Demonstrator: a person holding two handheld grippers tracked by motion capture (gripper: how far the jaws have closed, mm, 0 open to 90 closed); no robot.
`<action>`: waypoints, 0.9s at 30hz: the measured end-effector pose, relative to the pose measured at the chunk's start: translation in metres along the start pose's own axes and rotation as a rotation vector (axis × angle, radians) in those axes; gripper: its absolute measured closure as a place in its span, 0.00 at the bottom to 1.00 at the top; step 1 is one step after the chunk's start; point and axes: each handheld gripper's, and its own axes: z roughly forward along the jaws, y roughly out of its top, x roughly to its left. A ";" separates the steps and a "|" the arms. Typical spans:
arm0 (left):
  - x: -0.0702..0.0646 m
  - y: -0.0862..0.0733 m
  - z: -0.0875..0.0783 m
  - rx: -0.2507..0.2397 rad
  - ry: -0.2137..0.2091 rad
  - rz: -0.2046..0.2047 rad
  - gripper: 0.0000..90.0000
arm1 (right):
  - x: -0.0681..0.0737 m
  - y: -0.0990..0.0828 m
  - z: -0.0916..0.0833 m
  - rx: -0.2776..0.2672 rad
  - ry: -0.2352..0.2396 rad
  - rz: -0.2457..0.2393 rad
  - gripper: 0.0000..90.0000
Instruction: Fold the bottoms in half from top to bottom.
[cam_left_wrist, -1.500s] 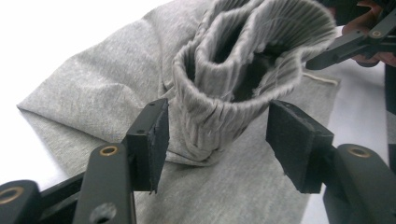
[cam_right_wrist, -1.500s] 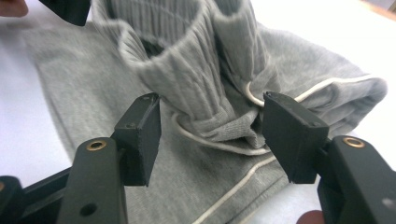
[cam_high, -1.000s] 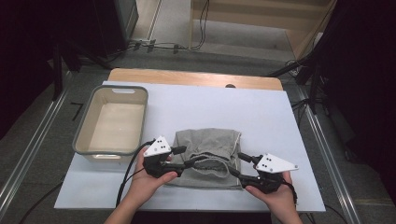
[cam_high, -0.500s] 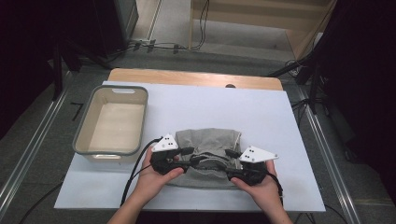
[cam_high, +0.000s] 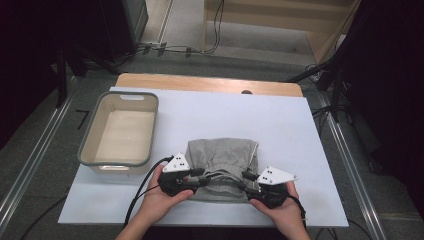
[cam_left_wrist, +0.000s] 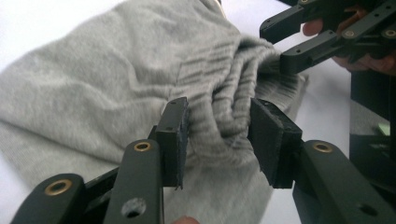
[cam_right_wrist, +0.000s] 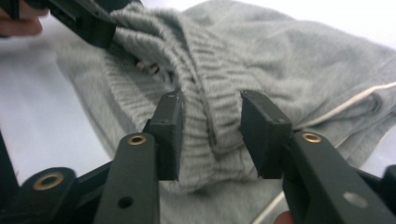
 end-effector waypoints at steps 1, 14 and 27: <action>-0.001 -0.001 -0.001 0.002 0.001 0.000 0.67 | 0.002 -0.002 0.000 0.004 0.000 -0.005 0.68; -0.007 -0.009 -0.007 0.032 -0.029 0.014 0.61 | 0.013 -0.013 -0.005 0.045 0.031 -0.035 0.59; 0.012 0.036 0.004 -0.039 -0.048 -0.068 0.89 | -0.024 0.012 -0.011 -0.044 -0.063 0.160 0.52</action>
